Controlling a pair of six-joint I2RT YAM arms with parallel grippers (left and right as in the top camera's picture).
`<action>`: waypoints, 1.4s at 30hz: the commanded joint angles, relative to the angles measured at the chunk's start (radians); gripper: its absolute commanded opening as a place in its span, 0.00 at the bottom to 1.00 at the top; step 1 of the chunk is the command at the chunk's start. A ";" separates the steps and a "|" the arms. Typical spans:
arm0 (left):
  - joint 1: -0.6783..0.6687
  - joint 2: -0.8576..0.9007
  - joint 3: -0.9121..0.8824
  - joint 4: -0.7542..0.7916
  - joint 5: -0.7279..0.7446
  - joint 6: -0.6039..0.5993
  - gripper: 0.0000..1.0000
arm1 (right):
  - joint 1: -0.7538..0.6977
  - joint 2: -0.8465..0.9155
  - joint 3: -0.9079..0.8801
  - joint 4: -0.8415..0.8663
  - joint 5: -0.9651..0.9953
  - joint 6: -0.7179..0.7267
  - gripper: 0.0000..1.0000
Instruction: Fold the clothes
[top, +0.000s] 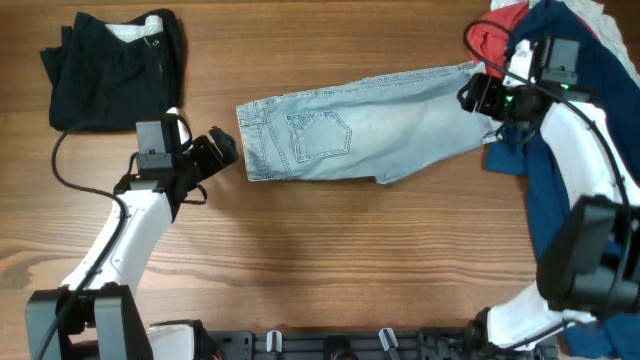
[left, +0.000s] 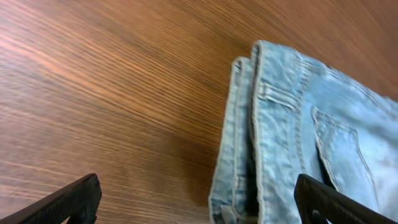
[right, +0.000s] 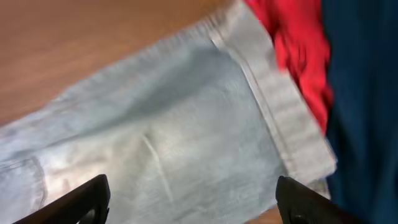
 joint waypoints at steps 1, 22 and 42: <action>-0.005 0.013 0.003 0.012 0.055 0.062 1.00 | 0.021 -0.041 -0.005 0.039 -0.047 -0.097 0.78; -0.090 0.290 0.003 0.313 0.212 0.137 1.00 | 0.168 0.010 -0.005 0.084 0.039 -0.098 0.74; -0.104 0.464 0.003 0.460 0.327 0.137 0.15 | 0.168 0.010 -0.005 0.099 0.037 -0.061 0.73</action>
